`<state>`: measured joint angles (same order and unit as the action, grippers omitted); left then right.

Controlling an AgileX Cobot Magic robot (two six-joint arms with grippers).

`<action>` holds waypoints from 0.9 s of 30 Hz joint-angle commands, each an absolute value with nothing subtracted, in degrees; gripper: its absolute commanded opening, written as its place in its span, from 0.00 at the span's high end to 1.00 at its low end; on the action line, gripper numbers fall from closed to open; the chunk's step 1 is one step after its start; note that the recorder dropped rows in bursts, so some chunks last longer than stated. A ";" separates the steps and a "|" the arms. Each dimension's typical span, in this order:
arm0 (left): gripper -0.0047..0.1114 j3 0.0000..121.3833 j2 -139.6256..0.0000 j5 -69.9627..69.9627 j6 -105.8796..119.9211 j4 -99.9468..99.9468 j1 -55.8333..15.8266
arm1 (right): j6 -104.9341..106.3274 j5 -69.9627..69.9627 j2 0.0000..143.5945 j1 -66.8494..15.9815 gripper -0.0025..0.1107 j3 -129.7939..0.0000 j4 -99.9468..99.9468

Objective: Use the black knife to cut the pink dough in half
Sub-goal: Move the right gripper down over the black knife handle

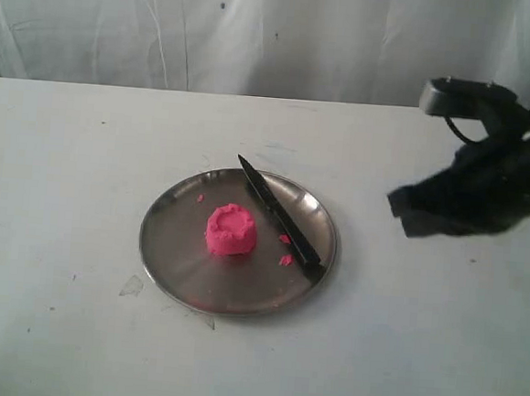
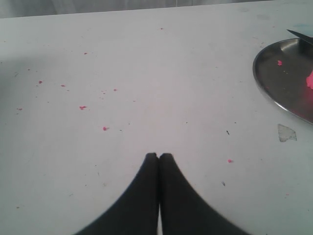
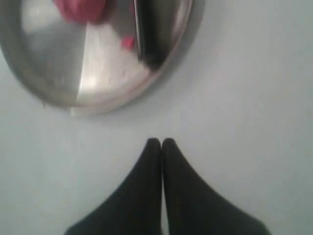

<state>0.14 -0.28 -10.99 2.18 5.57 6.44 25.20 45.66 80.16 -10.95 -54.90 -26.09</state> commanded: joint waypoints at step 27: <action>0.96 0.00 0.00 -10.72 1.94 5.72 6.02 | 40.23 46.43 106.01 -22.83 0.55 -76.83 -27.64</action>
